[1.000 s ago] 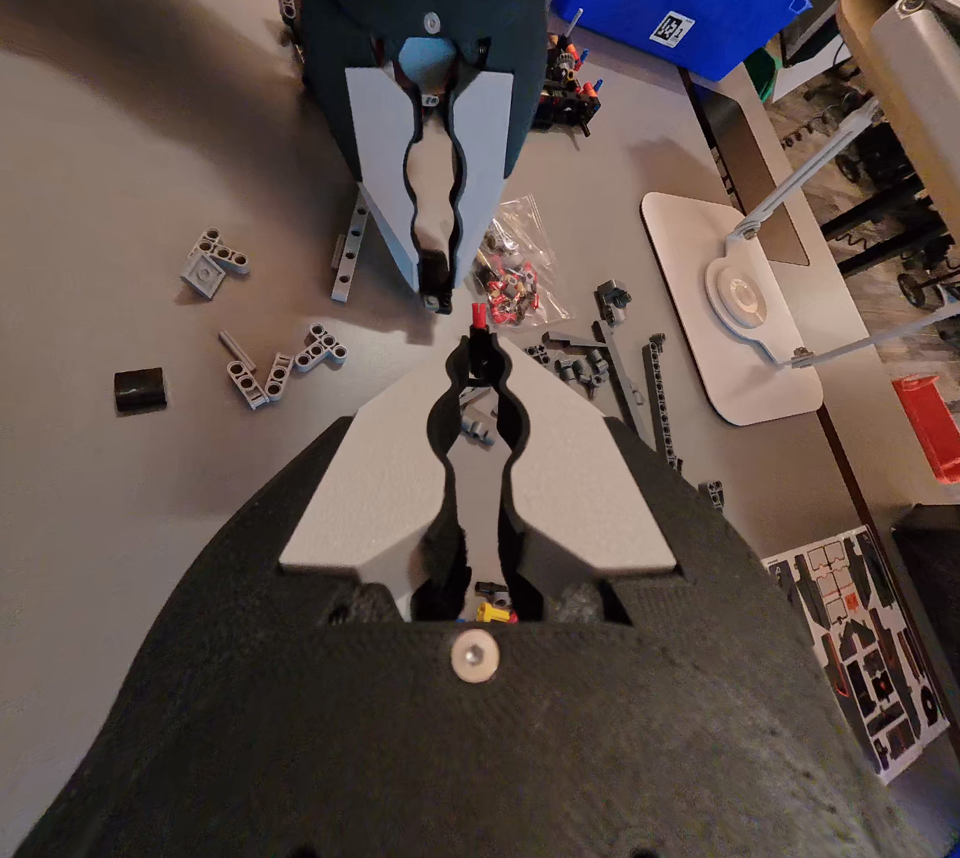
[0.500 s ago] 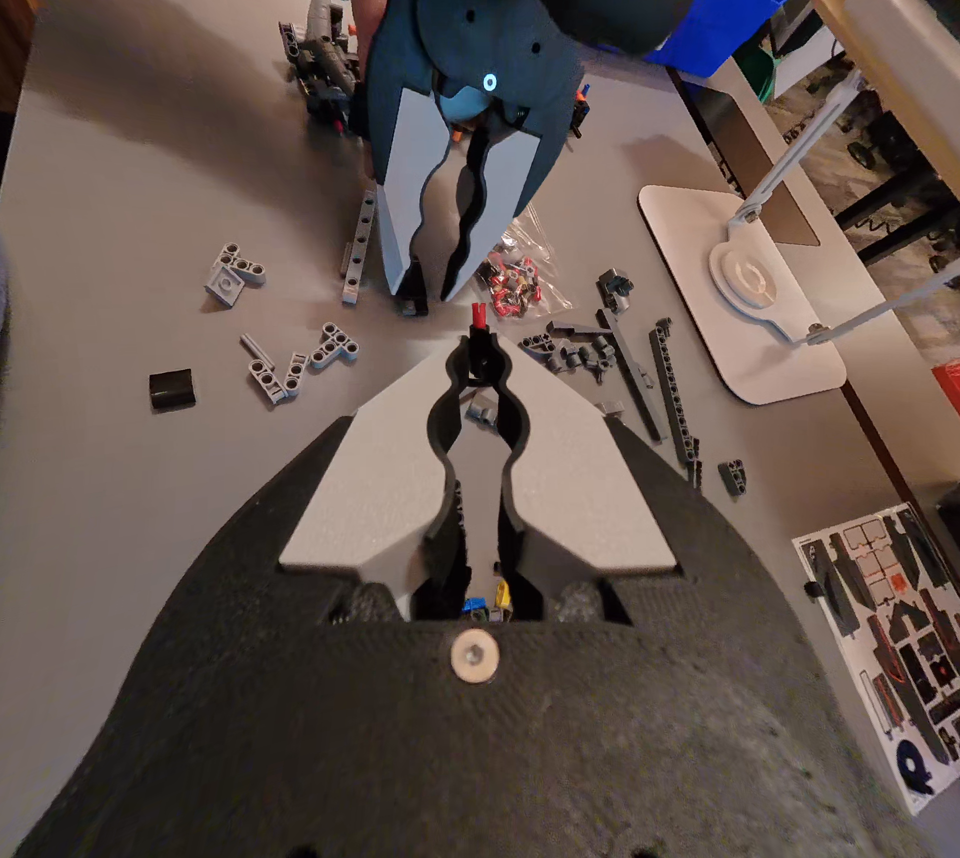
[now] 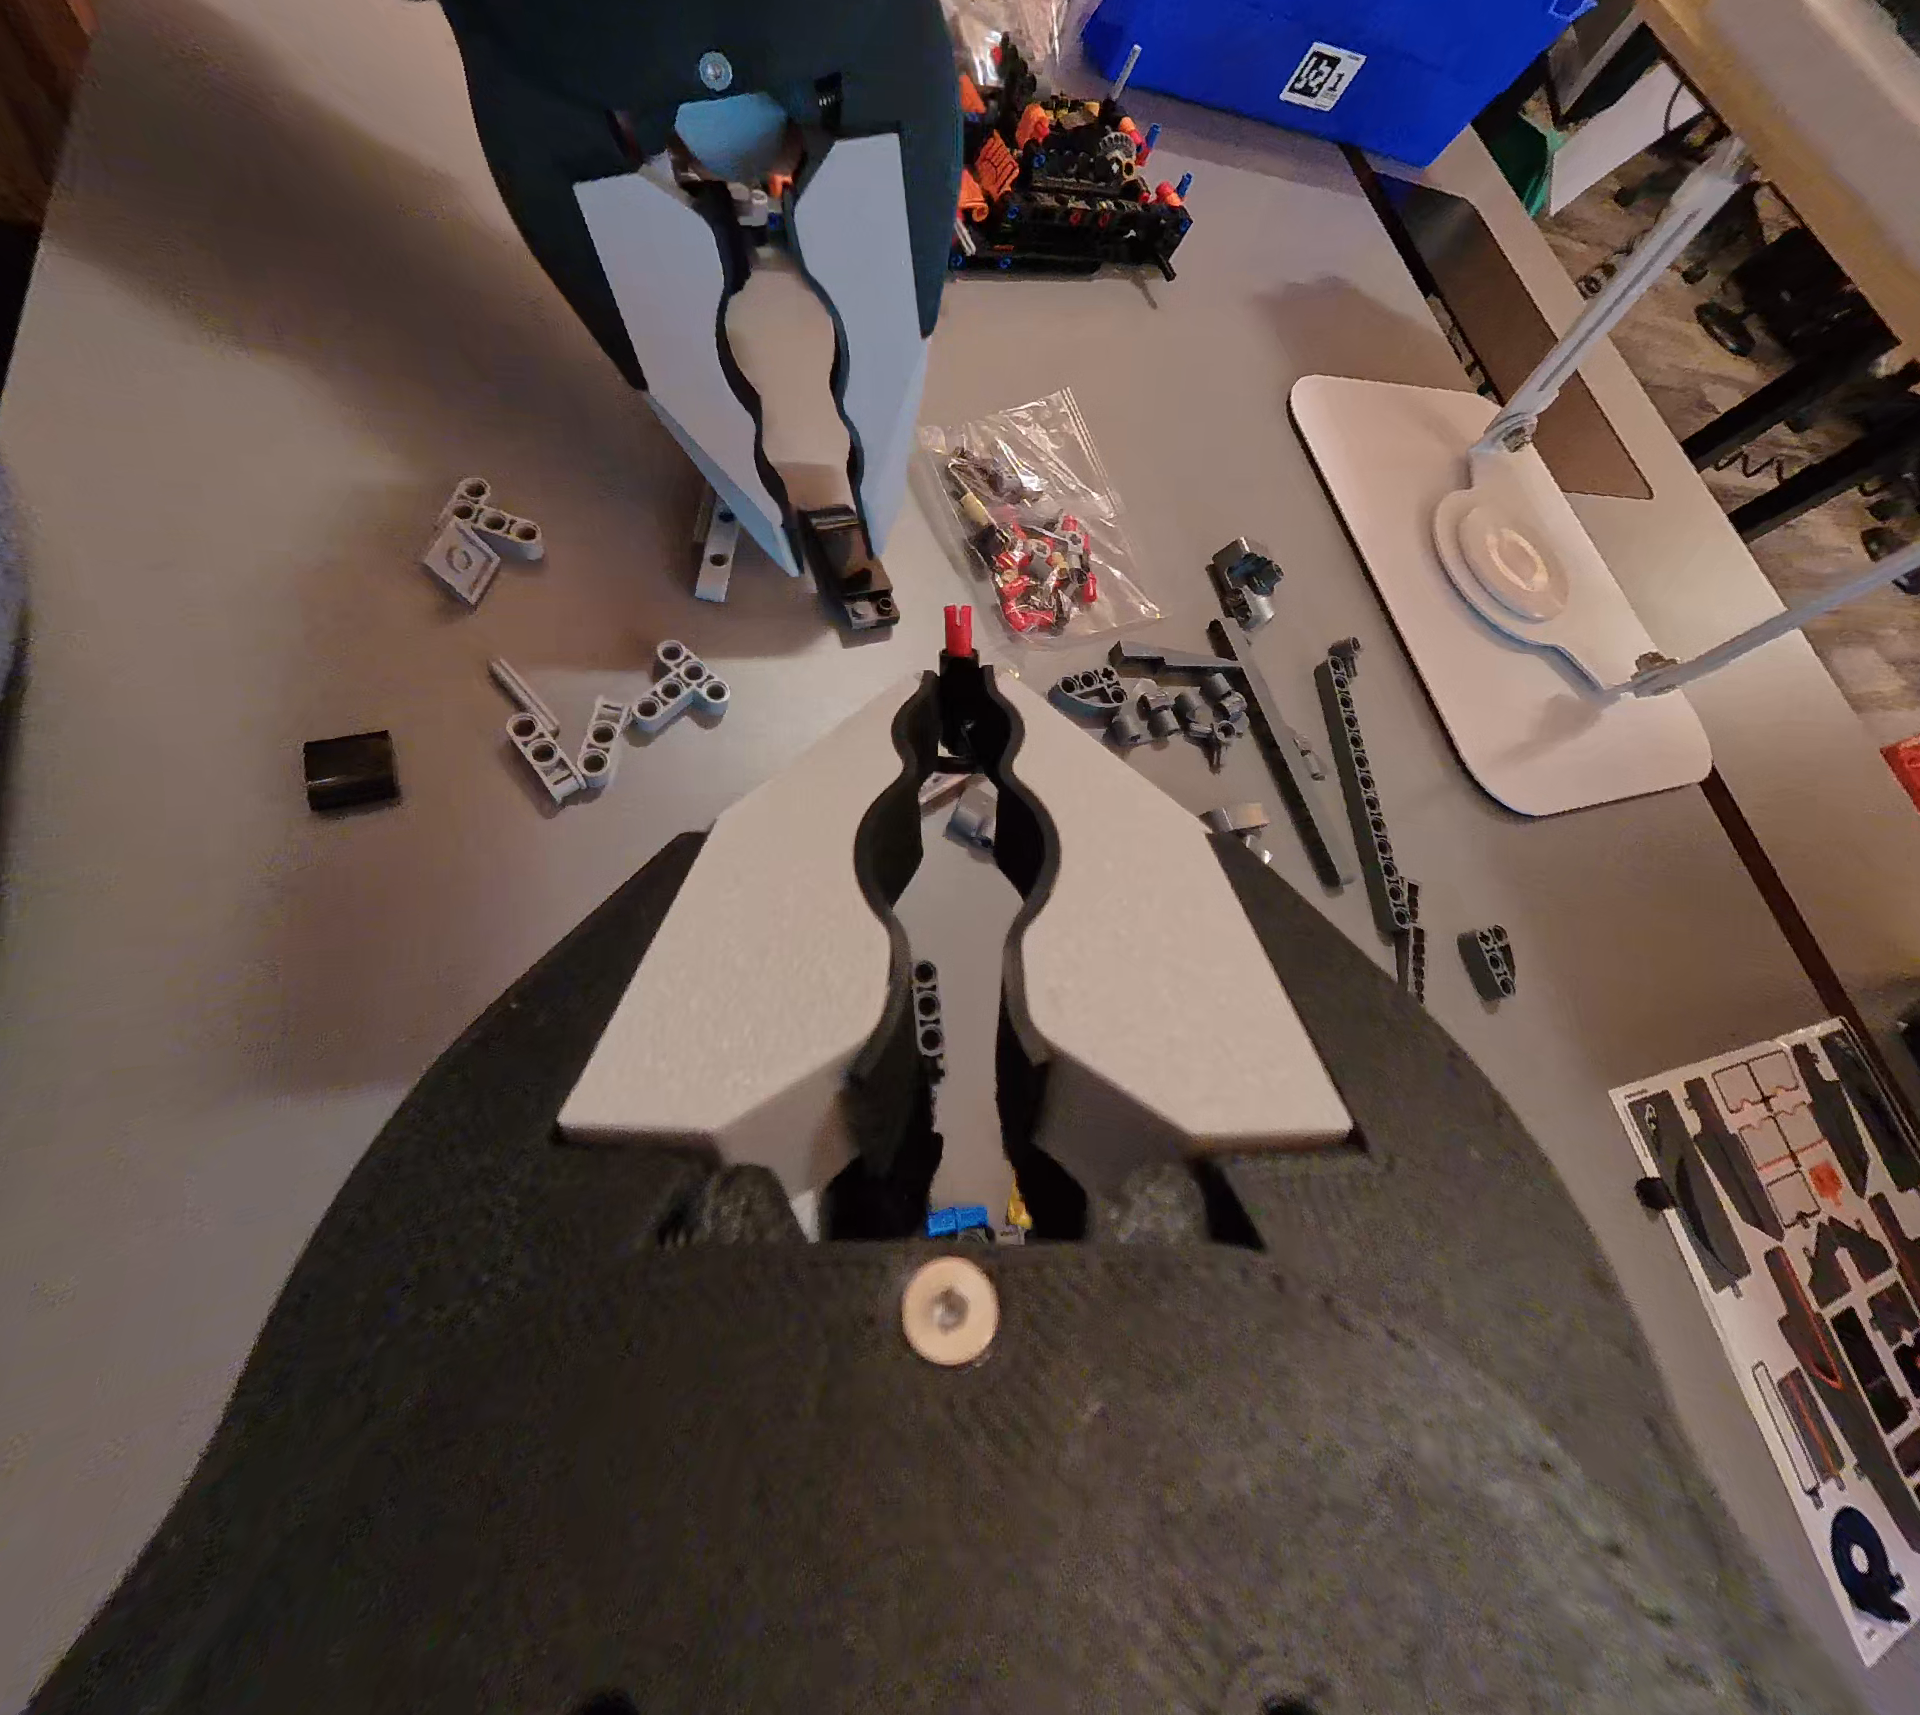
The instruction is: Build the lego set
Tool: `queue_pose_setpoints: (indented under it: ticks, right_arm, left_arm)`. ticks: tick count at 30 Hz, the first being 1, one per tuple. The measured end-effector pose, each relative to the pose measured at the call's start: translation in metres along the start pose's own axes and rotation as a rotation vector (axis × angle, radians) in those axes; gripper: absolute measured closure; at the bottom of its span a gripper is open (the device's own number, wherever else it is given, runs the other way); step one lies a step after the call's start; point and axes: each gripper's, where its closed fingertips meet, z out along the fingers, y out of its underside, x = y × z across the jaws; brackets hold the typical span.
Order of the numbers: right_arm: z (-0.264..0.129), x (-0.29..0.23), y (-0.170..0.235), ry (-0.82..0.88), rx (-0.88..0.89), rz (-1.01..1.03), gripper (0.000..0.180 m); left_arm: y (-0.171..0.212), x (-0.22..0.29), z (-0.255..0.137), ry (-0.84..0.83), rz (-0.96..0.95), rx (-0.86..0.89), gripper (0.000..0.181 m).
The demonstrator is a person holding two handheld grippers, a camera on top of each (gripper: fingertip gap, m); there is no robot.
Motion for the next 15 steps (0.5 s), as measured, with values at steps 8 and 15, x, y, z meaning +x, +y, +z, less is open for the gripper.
queue_pose_setpoints:
  ticks: [8, 15]
  right_arm:
    - [0.001, -0.003, 0.0, -0.004, -0.001, 0.0, 0.176]
    - [0.001, -0.003, -0.001, -0.006, 0.008, 0.004, 0.176]
  left_arm:
    - [0.001, -0.011, 0.009, -0.103, -0.037, -0.001, 0.167]
    - [0.001, -0.021, 0.011, 0.01, -0.175, 0.027, 0.171]
